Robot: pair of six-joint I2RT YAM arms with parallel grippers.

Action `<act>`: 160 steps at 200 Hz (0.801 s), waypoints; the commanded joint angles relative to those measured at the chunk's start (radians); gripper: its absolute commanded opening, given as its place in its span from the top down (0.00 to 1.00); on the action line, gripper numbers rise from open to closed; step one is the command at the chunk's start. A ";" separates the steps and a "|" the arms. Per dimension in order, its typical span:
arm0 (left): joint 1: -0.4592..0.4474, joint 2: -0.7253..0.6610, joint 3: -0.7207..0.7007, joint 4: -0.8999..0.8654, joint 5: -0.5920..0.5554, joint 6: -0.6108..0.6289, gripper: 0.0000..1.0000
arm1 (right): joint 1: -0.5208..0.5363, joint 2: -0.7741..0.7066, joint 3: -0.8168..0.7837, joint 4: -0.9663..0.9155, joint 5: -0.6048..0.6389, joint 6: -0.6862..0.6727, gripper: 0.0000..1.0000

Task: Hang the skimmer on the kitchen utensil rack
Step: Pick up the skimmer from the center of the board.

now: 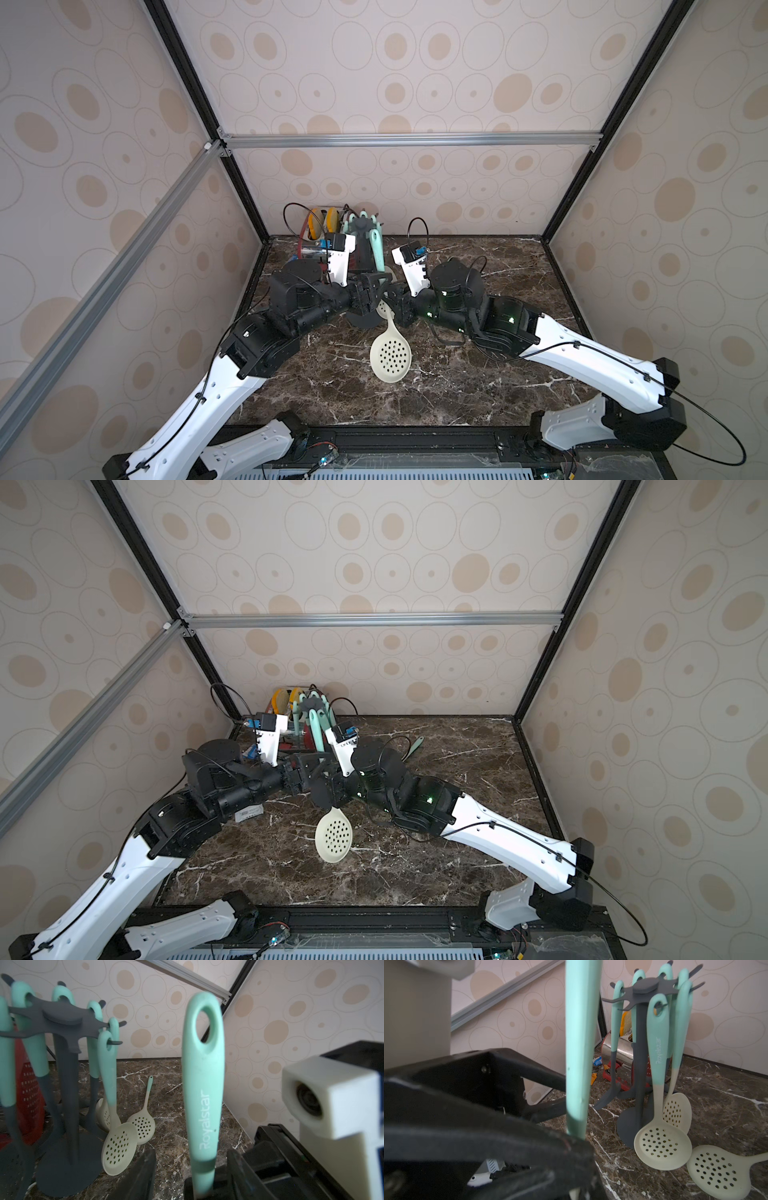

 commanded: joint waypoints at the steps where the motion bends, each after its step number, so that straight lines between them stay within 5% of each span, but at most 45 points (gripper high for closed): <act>1: -0.013 -0.005 0.011 -0.010 -0.066 0.041 0.46 | 0.013 -0.002 0.028 0.027 0.016 -0.005 1.00; 57: -0.023 0.027 0.016 -0.021 -0.106 0.055 0.66 | 0.014 -0.009 0.015 0.039 0.018 0.019 1.00; 90: -0.026 0.023 0.016 -0.014 -0.100 0.038 1.00 | 0.012 -0.023 -0.012 0.052 0.046 0.040 1.00; 126: -0.025 0.006 0.026 -0.048 -0.095 0.051 1.00 | 0.013 -0.044 -0.042 0.073 0.056 0.033 1.00; 133: -0.024 0.001 0.030 -0.067 -0.099 0.063 1.00 | 0.012 -0.052 -0.048 0.080 0.048 0.020 0.86; 146: -0.020 -0.015 0.035 -0.120 -0.119 0.095 1.00 | 0.013 -0.081 -0.071 0.088 0.064 -0.016 0.44; 160: 0.006 -0.032 0.038 -0.224 -0.129 0.131 1.00 | 0.009 -0.130 -0.104 0.074 0.113 -0.067 0.28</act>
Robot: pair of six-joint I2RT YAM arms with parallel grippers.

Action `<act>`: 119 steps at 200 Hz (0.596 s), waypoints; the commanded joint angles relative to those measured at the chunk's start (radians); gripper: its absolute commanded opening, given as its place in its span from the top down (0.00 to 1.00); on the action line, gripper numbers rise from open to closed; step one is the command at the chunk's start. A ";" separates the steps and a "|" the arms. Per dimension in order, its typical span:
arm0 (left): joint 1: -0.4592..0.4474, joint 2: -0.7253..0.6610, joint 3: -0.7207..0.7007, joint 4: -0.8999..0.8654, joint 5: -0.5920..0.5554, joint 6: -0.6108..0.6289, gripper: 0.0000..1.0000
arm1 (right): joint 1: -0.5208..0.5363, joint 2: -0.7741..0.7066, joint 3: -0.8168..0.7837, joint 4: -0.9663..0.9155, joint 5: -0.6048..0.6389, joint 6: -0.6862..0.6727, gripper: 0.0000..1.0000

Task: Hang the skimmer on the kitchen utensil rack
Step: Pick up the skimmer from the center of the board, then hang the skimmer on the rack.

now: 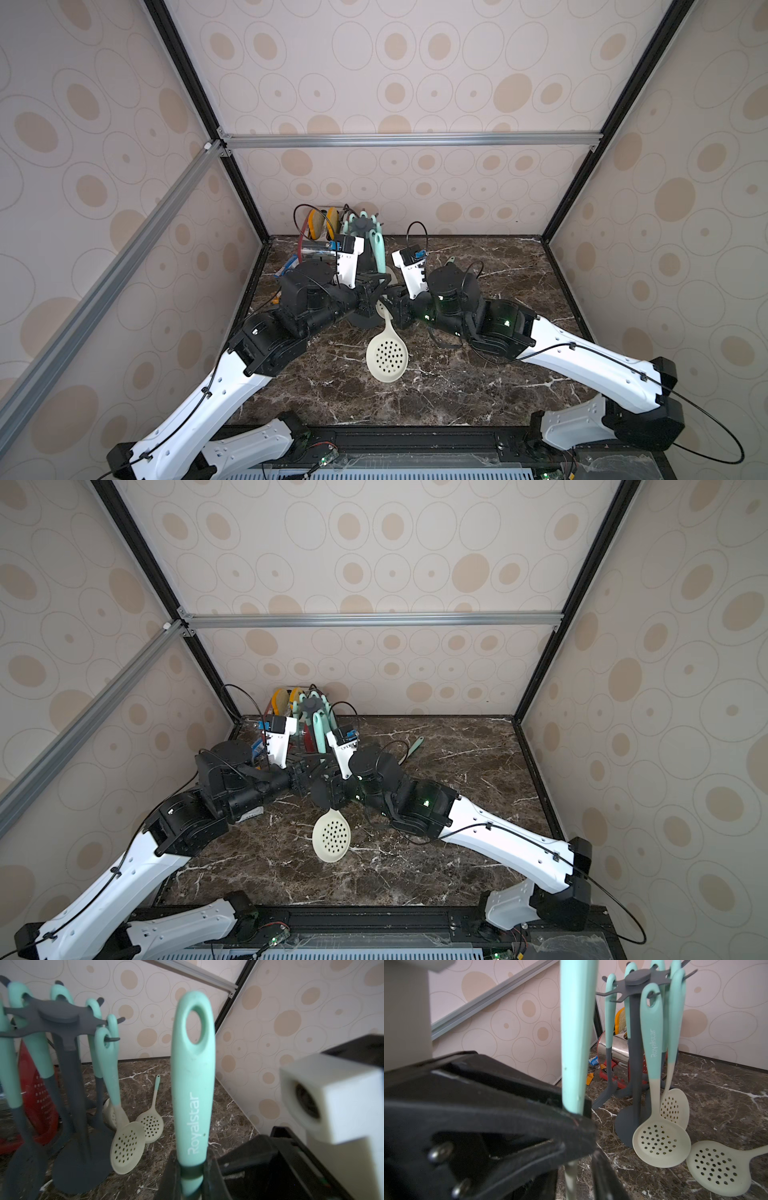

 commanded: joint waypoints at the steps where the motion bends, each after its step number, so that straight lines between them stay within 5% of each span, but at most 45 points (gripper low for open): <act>1: 0.032 -0.041 0.035 -0.180 -0.049 0.087 1.00 | 0.002 -0.101 -0.035 0.029 0.071 -0.083 0.28; 31: 0.166 -0.077 0.002 -0.291 0.057 0.154 1.00 | -0.044 -0.168 -0.037 -0.102 0.102 -0.214 0.25; 66: 0.195 -0.041 0.012 -0.356 0.063 0.218 1.00 | -0.203 -0.184 0.022 -0.308 -0.088 -0.254 0.23; 99: 0.221 -0.002 0.046 -0.360 0.063 0.249 1.00 | -0.252 -0.213 0.037 -0.392 -0.102 -0.301 0.23; 119: 0.301 0.024 0.078 -0.353 0.177 0.267 1.00 | -0.270 -0.227 0.028 -0.402 -0.131 -0.315 0.23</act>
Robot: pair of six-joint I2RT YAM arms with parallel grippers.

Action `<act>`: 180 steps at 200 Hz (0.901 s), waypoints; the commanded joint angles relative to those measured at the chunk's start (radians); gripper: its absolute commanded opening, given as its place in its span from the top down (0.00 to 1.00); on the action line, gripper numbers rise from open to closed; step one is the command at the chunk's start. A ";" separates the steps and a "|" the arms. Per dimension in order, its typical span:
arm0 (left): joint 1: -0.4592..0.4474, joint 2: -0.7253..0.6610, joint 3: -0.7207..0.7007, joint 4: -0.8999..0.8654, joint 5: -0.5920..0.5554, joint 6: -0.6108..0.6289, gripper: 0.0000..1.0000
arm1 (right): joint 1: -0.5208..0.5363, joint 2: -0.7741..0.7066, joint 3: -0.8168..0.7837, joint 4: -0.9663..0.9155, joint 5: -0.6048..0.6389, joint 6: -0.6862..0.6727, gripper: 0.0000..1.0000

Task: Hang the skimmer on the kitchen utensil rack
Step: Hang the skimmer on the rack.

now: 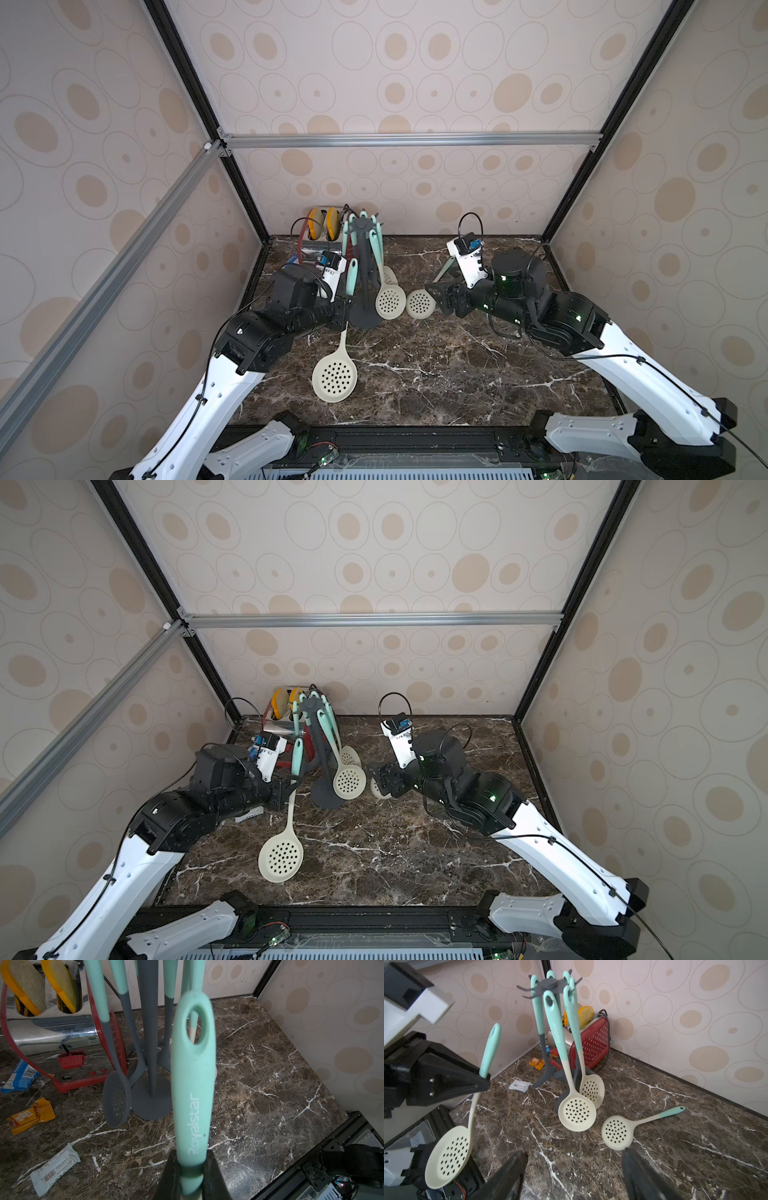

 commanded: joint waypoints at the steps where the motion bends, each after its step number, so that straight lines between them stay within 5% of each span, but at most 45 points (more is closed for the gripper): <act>1: 0.080 0.017 0.073 -0.003 0.112 0.055 1.00 | -0.019 -0.032 0.013 -0.067 -0.053 -0.046 0.23; 64: 0.256 0.094 0.181 0.035 0.405 0.092 1.00 | -0.052 -0.029 0.023 -0.111 -0.134 -0.071 0.23; 124: 0.369 0.156 0.234 0.039 0.472 0.070 1.00 | -0.055 -0.029 0.023 -0.119 -0.154 -0.062 0.24; 180: 0.374 0.195 0.239 0.042 0.528 0.074 1.00 | -0.054 -0.030 0.014 -0.122 -0.157 -0.060 0.24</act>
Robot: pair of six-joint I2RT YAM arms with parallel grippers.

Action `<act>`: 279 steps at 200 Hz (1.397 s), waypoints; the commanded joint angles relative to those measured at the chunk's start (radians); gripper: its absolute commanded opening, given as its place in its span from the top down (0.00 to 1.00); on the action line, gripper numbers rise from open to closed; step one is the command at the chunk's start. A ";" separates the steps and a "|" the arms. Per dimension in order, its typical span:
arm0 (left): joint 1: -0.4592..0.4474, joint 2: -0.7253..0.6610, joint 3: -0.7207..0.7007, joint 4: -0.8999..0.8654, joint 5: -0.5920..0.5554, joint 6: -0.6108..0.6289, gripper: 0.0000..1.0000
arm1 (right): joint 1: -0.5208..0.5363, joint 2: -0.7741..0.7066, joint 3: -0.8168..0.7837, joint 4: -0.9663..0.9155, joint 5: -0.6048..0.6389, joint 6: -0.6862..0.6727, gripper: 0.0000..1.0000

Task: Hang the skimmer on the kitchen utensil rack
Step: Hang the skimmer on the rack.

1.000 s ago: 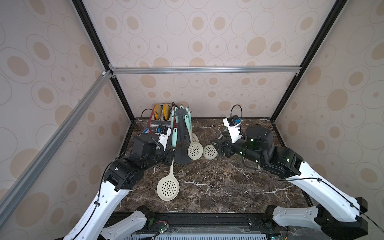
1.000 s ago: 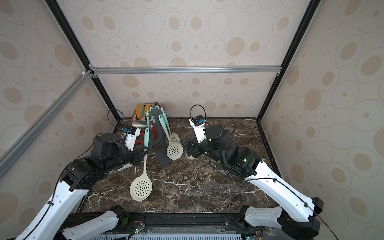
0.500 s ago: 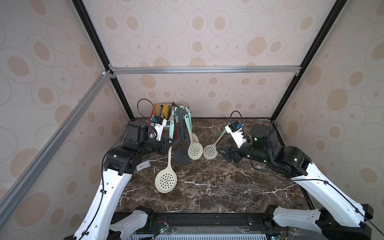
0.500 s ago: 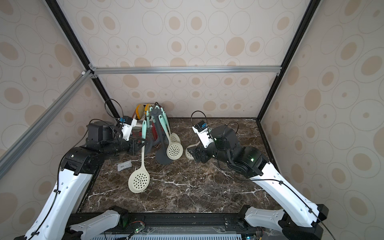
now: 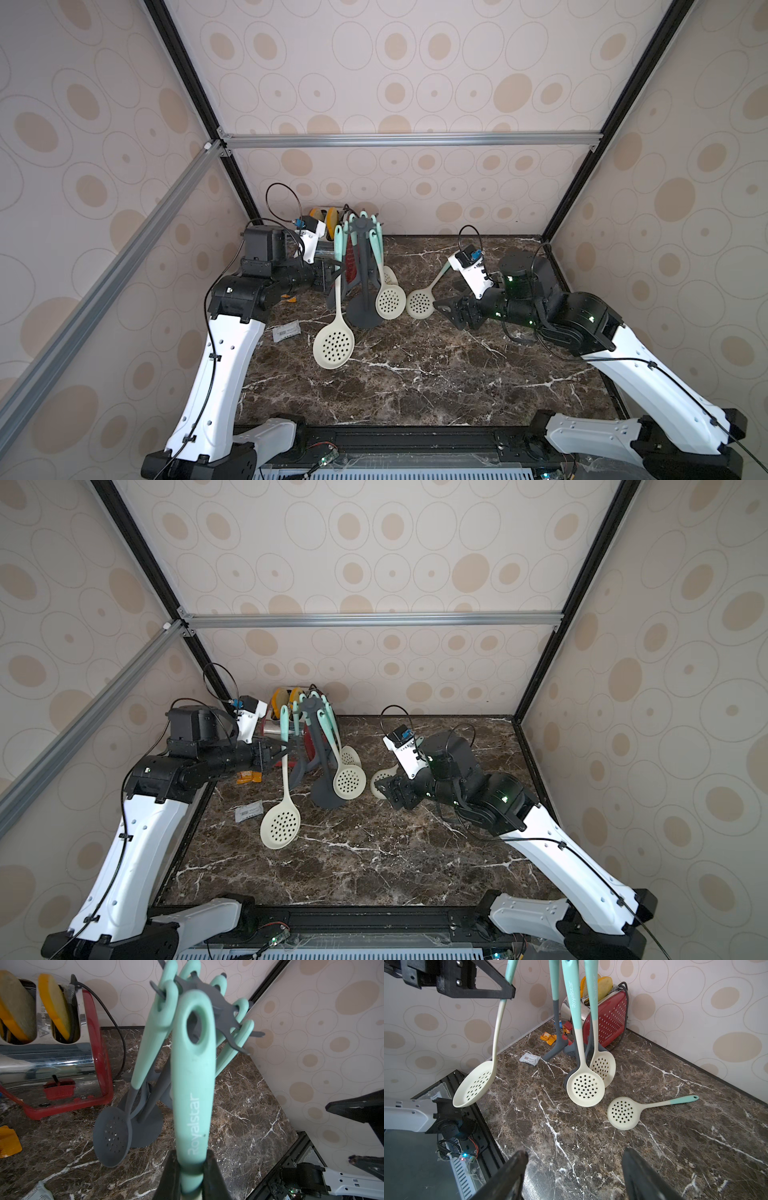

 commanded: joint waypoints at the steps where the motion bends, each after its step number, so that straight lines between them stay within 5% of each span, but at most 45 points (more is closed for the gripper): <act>1: 0.004 0.003 0.040 0.018 0.058 0.007 1.00 | -0.006 -0.004 0.013 -0.012 -0.009 0.001 0.24; 279: 0.006 0.089 -0.043 0.092 0.146 -0.021 1.00 | -0.008 -0.013 -0.015 -0.001 -0.040 0.029 0.26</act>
